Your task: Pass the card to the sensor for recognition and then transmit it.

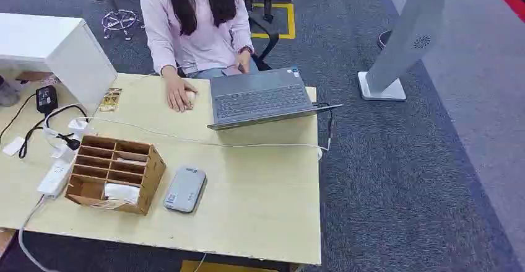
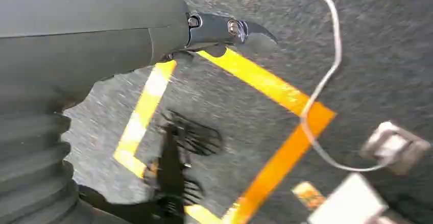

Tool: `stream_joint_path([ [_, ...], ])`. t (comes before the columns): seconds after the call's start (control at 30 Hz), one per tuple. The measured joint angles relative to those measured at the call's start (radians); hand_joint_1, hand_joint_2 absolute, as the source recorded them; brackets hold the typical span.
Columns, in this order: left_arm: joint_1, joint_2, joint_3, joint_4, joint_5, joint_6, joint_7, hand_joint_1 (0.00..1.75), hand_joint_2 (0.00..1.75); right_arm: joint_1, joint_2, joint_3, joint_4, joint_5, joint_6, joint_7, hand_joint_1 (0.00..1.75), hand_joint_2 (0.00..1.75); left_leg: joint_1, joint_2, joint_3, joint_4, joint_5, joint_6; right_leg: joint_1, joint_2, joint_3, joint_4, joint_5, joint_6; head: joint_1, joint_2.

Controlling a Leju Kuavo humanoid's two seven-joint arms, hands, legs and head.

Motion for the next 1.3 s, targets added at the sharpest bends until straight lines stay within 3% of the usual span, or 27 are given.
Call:
stream_joint_path([
  [0.17, -0.032, -0.006, 0.075, 0.001, -0.008, 0.001, -0.038, 0.0, 1.75, -0.014, 0.017, -0.055, 0.013, 0.087, -0.016, 0.007, 0.0, 0.0, 0.0, 0.0, 0.0, 0.0, 0.0, 0.0, 0.0, 0.0, 0.0, 0.0, 0.0, 0.0, 0.0, 0.0],
  [0.87, -0.283, -0.071, 0.495, 0.032, -0.087, 0.085, -0.362, 0.0, 1.75, -0.115, 0.113, -0.382, 0.096, 0.614, -0.134, 0.143, 0.0, 0.0, 0.0, 0.0, 0.0, 0.0, 0.002, 0.0, 0.0, 0.0, 0.0, 0.0, 0.001, 0.0, 0.001, 0.0],
  [1.3, -0.391, -0.106, 0.697, 0.051, -0.133, 0.136, -0.543, 0.0, 1.75, -0.161, 0.158, -0.545, 0.138, 0.911, -0.201, 0.222, 0.0, 0.0, 0.0, 0.0, 0.0, 0.001, 0.003, 0.0, 0.0, 0.0, 0.0, 0.0, 0.001, -0.001, 0.0, 0.0],
])
